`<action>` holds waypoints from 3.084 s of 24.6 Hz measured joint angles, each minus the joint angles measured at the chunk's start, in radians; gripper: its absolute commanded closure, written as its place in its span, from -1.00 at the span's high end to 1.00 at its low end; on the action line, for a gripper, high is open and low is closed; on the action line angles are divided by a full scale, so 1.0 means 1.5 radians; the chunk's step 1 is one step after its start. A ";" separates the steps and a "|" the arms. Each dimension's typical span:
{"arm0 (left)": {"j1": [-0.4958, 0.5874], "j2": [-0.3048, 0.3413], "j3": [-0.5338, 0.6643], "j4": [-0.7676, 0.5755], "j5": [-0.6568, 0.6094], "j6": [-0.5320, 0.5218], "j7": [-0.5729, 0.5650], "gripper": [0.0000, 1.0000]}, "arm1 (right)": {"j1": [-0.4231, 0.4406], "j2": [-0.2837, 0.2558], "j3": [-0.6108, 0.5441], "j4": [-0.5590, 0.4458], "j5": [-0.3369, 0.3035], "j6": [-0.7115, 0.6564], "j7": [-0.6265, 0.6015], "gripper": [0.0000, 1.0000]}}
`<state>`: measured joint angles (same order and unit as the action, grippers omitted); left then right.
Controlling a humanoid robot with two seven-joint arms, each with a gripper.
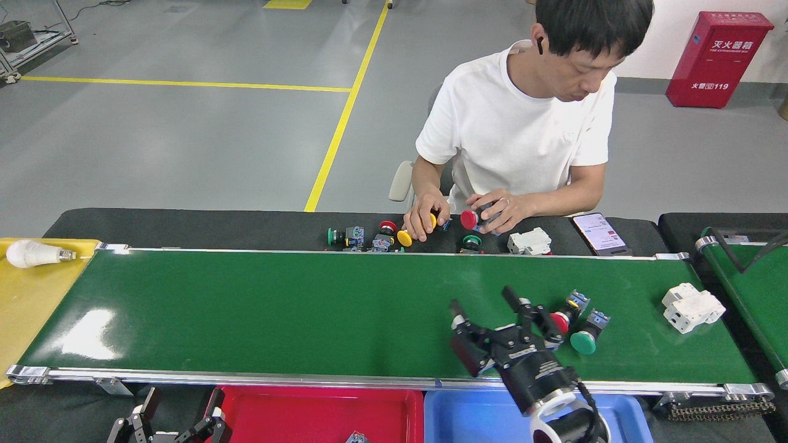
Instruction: Pick switch part from conveyor to tray
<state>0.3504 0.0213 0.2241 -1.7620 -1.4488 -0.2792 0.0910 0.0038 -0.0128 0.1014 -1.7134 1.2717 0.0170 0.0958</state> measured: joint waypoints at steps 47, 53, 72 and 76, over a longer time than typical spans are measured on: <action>0.003 -0.005 -0.002 0.000 0.000 0.001 0.004 1.00 | -0.085 0.059 0.077 0.166 0.044 0.023 0.036 -0.84; 0.001 -0.005 -0.002 0.000 0.000 -0.002 0.001 1.00 | 0.028 0.059 0.112 0.010 0.032 -0.083 0.066 -0.79; -0.237 0.070 -0.200 0.132 -0.020 -0.055 -0.015 1.00 | 0.066 0.089 0.067 -0.004 0.028 -0.375 0.084 0.98; -0.299 0.072 -0.231 0.216 -0.070 -0.056 -0.017 1.00 | 0.054 0.103 -0.015 -0.006 0.030 -0.251 0.085 0.96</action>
<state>-0.0980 0.1292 -0.1231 -1.4379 -1.5538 -0.3626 0.0661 0.0846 0.1410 0.0783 -1.7231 1.3169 -0.3601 0.2232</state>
